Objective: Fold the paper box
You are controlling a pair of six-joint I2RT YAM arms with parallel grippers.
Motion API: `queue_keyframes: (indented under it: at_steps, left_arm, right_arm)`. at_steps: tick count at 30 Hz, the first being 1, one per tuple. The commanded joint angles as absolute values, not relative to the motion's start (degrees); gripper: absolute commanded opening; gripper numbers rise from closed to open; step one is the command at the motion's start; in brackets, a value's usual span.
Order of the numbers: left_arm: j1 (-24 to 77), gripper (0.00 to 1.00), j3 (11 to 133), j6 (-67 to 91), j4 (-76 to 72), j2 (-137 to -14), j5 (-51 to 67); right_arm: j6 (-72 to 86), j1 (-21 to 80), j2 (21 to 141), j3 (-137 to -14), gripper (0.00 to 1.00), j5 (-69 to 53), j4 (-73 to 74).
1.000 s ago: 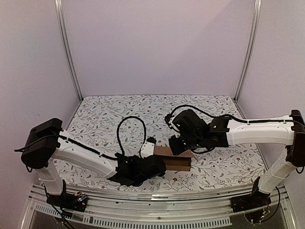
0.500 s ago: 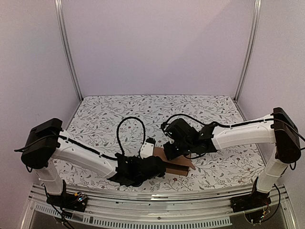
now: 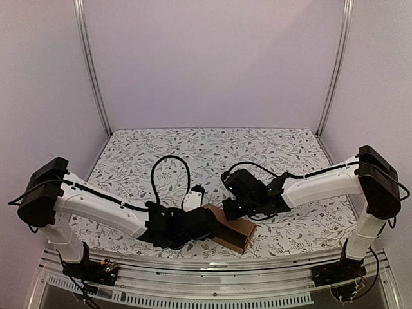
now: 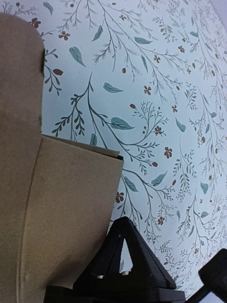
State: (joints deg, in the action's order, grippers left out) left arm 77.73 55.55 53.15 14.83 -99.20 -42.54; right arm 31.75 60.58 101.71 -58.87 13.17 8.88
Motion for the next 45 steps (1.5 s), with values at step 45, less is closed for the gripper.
queue_keyframes:
  at_steps: [45]
  left_arm:
    - [81.99,0.3,45.31,59.92,34.57,-74.93,-33.94]
  right_arm:
    - [34.41,72.46,88.71,-57.67,0.0,11.61,15.58]
